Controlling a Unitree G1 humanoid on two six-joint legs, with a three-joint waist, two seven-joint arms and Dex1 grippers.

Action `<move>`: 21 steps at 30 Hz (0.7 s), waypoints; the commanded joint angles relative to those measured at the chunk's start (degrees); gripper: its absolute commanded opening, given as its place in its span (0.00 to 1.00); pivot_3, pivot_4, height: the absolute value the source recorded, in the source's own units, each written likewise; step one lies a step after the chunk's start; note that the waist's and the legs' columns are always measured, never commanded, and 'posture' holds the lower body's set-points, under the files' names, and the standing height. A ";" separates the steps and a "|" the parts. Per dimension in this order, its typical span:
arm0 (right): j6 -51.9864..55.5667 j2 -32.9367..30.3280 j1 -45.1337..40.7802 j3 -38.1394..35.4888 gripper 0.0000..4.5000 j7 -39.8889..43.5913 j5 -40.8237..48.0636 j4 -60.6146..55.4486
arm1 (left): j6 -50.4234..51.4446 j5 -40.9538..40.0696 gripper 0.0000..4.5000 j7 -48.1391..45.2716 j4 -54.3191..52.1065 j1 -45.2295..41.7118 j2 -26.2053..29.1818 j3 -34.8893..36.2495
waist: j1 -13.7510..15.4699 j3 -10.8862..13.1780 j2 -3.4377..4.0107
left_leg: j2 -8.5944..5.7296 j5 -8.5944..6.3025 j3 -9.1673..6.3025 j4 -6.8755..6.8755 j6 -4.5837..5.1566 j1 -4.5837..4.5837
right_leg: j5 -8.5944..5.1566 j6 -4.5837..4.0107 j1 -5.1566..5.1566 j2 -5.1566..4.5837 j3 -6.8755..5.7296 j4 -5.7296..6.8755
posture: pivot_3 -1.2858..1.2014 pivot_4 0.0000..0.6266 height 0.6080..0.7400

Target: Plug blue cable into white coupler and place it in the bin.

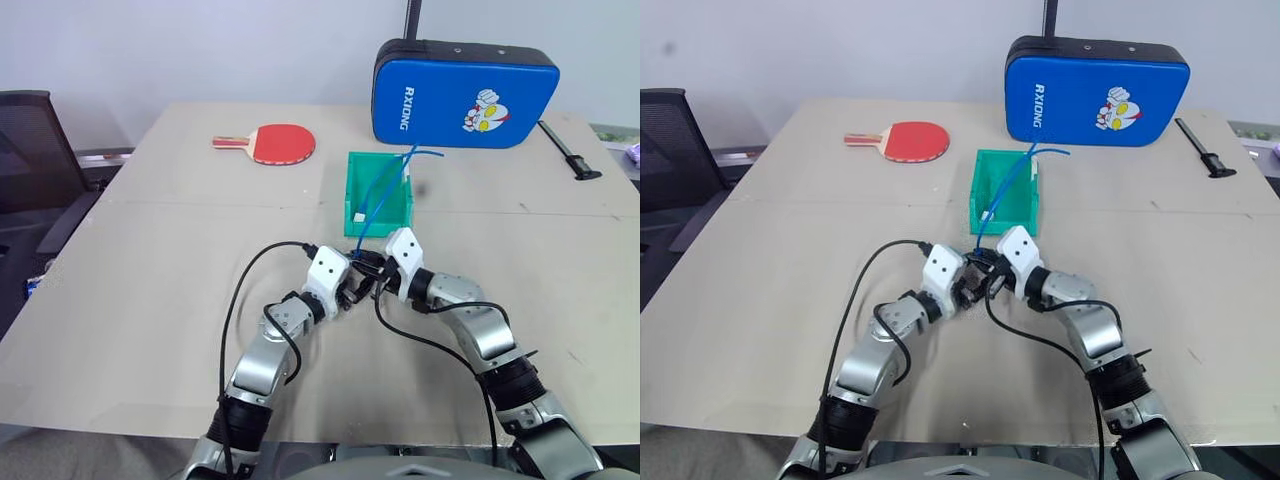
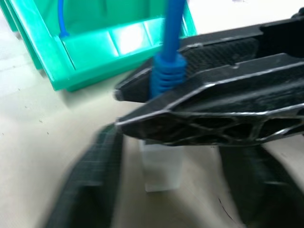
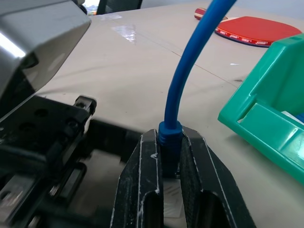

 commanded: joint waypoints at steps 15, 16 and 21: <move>22.64 -1.17 -27.17 -16.30 0.00 -1.67 14.38 5.43 | 33.17 -27.46 0.69 -2.59 -31.92 -0.76 15.20 20.25 | -0.82 0.71 0.07 | -0.02 0.01 -0.18 0.00 -0.02 -0.84 | 0.16 0.21 -0.68 -0.08 -0.24 0.01 | 0.52 0.24 0.92; 23.45 -1.22 -29.20 -16.58 0.00 -1.34 14.27 9.45 | 35.73 -28.60 0.69 -1.92 -32.02 -2.35 16.03 20.80 | -0.83 0.71 0.07 | -0.05 0.01 -0.18 0.01 -0.02 -0.82 | 0.16 0.21 -0.65 -0.04 -0.24 0.01 | 0.52 0.24 0.92; 25.06 -0.29 -39.09 -19.36 0.00 -0.09 14.51 29.66 | 40.86 -30.51 0.69 0.76 -33.26 -7.47 17.78 20.01 | -1.23 0.80 0.01 | -0.15 0.03 -0.05 0.00 -0.04 -0.79 | 0.16 0.24 -0.60 0.14 -0.22 -0.03 | 0.52 0.24 0.92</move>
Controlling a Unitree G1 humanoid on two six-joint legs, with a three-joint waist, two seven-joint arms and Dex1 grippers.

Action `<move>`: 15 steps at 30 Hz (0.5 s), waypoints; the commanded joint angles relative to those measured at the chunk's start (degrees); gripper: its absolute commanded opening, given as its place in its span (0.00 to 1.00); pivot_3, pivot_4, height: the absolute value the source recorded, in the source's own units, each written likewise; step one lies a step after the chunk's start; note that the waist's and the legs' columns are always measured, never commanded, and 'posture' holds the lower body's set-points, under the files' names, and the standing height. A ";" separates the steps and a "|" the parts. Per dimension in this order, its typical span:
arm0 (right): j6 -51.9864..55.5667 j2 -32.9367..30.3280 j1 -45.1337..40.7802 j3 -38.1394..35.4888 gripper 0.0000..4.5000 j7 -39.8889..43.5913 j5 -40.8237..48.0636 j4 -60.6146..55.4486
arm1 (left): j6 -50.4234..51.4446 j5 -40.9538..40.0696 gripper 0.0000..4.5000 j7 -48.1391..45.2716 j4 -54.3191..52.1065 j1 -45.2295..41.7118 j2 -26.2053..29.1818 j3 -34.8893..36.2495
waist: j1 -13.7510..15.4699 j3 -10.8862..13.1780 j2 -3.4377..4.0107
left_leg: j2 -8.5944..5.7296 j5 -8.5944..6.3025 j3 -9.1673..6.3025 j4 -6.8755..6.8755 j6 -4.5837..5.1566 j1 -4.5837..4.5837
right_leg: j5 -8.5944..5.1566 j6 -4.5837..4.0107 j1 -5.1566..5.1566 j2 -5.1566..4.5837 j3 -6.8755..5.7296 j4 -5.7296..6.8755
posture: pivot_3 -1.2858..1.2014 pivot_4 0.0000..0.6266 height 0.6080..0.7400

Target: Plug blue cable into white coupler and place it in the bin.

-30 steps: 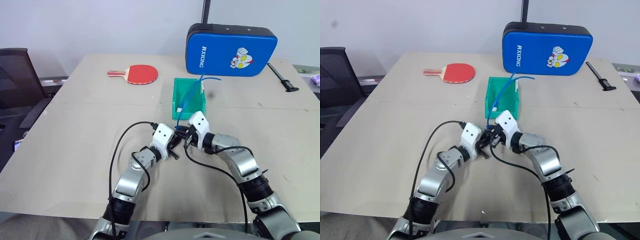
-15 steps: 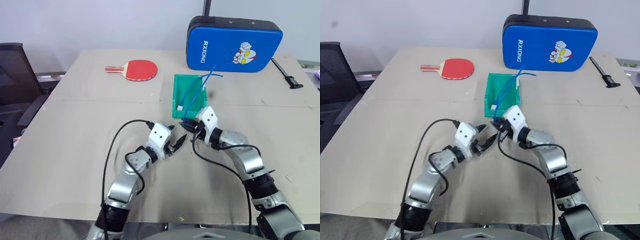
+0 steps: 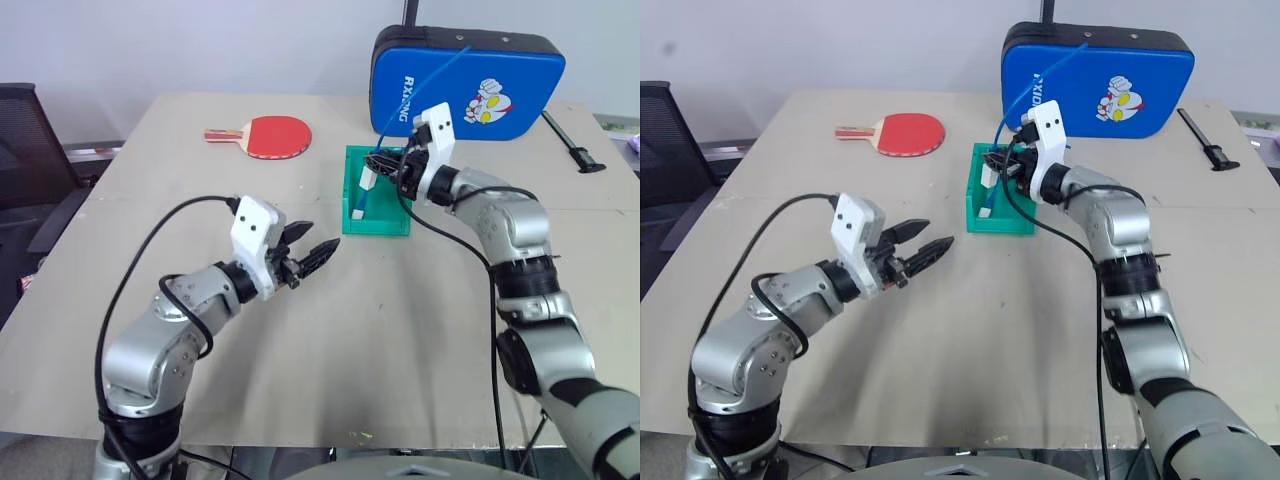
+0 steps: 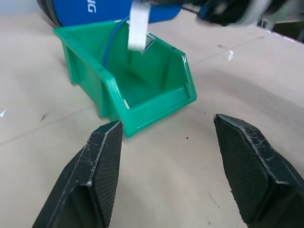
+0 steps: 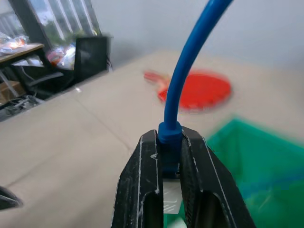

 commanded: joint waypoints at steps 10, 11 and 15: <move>-8.58 -4.18 -5.55 -3.09 0.98 4.32 -2.22 8.25 | 1.99 -1.09 0.71 6.28 -3.59 -1.80 -0.66 0.01 | 0.07 0.21 -0.05 | 0.06 0.14 0.06 -0.17 -0.27 -0.16 | -0.02 0.04 -0.14 -0.01 0.10 -0.09 | 0.52 0.24 0.92; -7.89 -5.23 -4.07 -3.20 0.98 4.77 -1.88 5.83 | 1.98 -1.11 0.71 6.61 -3.84 -1.32 -0.73 0.00 | 0.15 0.22 -0.06 | 0.06 0.14 0.07 -0.14 -0.27 -0.16 | -0.02 0.04 -0.14 -0.02 0.10 -0.09 | 0.52 0.24 0.92; -7.77 -13.11 8.34 -3.40 0.98 12.03 0.37 -10.83 | 0.00 0.92 0.71 7.22 -5.92 2.79 0.66 0.36 | 0.72 0.23 -0.09 | 0.03 0.14 0.04 -0.09 -0.26 -0.17 | -0.02 0.04 -0.12 -0.10 0.11 -0.11 | 0.52 0.24 0.92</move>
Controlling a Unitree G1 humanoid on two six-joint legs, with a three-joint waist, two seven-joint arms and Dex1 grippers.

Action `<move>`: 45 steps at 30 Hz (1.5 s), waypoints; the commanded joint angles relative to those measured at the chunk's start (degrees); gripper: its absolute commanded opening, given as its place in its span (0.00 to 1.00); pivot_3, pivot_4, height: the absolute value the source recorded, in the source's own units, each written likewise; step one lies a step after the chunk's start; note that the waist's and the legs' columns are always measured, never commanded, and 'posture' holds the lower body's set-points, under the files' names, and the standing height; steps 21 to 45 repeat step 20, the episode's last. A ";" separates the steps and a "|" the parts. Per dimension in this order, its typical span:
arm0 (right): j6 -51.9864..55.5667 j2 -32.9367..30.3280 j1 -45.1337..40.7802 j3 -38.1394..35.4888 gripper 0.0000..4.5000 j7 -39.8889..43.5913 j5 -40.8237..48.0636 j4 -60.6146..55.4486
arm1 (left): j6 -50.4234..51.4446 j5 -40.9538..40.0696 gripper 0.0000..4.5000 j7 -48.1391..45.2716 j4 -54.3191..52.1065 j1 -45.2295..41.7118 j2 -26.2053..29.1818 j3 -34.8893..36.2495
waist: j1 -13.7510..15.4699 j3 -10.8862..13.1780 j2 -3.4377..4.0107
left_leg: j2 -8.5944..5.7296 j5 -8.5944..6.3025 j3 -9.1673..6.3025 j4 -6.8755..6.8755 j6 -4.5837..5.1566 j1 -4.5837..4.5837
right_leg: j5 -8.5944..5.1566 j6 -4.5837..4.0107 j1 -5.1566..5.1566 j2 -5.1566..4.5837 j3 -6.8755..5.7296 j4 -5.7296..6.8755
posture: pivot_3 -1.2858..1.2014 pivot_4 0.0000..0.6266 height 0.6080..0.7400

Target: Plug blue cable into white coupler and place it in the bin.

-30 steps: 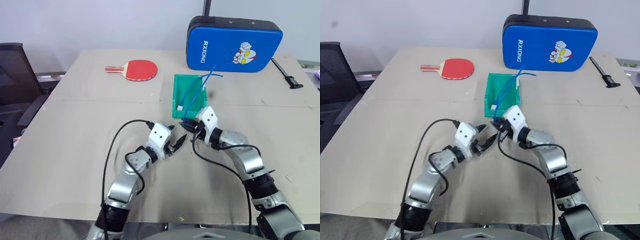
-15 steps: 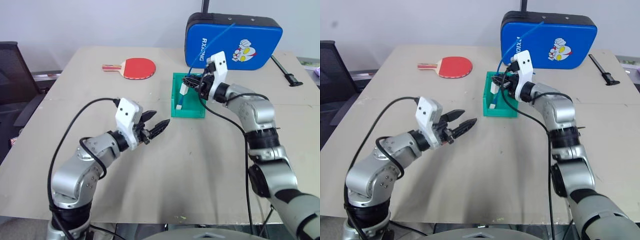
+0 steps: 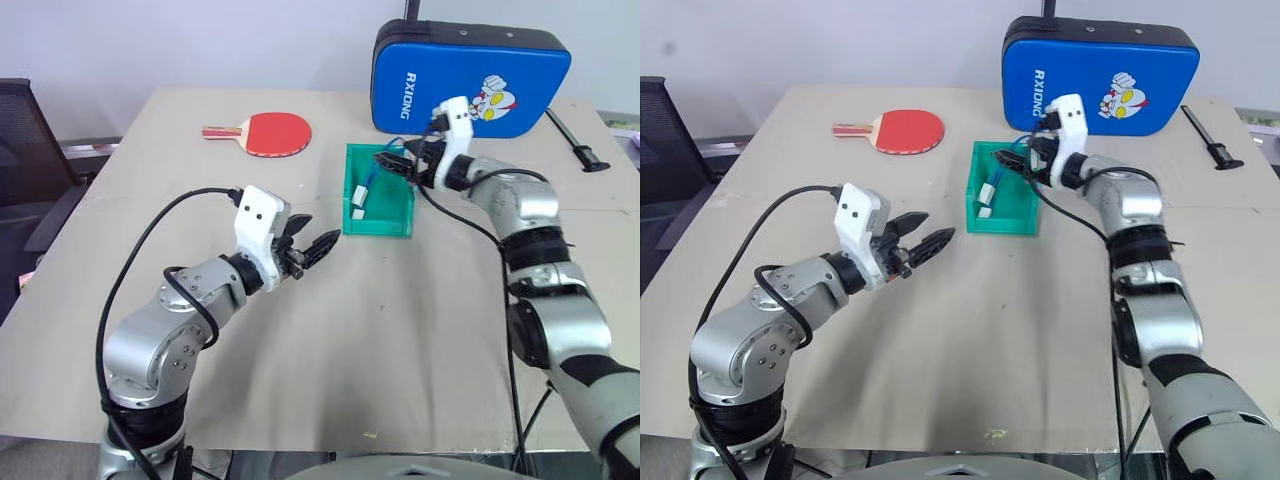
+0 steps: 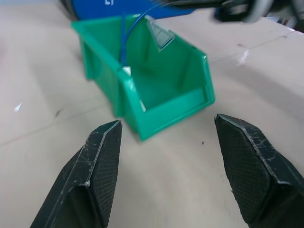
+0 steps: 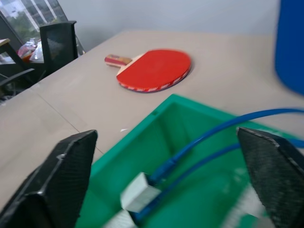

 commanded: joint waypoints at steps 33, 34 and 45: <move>-27.66 -15.95 55.44 -10.76 1.00 24.51 4.82 -19.92 | -44.24 21.68 0.99 -11.26 13.38 35.00 3.65 -0.86 | 0.03 0.12 -0.05 | 0.13 -0.16 0.15 0.11 0.29 0.41 | -0.03 -0.47 0.16 -0.14 0.33 0.01 | 0.52 0.24 0.92; -27.66 -15.95 55.44 -10.76 1.00 24.51 4.82 -19.92 | -44.24 21.68 0.99 -11.26 13.38 35.00 3.65 -0.86 | 0.03 0.12 -0.05 | 0.13 -0.16 0.15 0.11 0.29 0.41 | -0.03 -0.47 0.16 -0.14 0.33 0.01 | 0.52 0.24 0.92; -27.66 -15.95 55.44 -10.76 1.00 24.51 4.82 -19.92 | -44.24 21.68 0.99 -11.26 13.38 35.00 3.65 -0.86 | 0.03 0.12 -0.05 | 0.13 -0.16 0.15 0.11 0.29 0.41 | -0.03 -0.47 0.16 -0.14 0.33 0.01 | 0.52 0.24 0.92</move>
